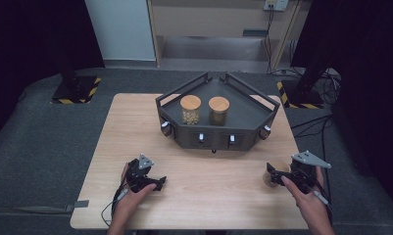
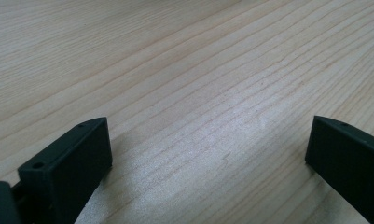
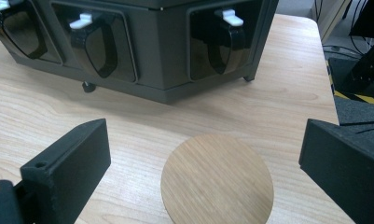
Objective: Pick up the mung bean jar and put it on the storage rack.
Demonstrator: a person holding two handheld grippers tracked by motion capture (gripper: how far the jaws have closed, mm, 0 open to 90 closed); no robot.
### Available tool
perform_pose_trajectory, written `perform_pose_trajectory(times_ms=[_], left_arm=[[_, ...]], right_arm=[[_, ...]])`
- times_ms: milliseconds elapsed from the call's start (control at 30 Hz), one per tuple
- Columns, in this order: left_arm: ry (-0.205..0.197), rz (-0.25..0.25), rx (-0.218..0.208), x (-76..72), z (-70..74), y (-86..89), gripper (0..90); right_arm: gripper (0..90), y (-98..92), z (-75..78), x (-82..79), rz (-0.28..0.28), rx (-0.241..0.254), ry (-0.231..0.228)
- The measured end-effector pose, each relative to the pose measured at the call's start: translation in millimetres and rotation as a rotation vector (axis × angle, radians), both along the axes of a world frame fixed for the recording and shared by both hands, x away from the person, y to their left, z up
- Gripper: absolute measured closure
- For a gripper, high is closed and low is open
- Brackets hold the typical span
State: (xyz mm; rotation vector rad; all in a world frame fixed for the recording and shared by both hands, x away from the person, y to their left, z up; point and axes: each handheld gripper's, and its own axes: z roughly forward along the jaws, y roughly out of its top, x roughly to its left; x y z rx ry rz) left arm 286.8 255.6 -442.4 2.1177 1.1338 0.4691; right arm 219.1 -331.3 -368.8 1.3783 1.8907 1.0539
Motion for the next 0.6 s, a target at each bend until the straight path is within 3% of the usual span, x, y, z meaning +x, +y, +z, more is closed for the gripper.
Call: perform_pose_trajectory(times_ms=[600], left_arm=[[0.0,0.0,0.0,0.0,0.0,0.0,0.0]], right_arm=[[2.3,-0.8,-16.5,-5.6,-0.021,-0.002,0.022]])
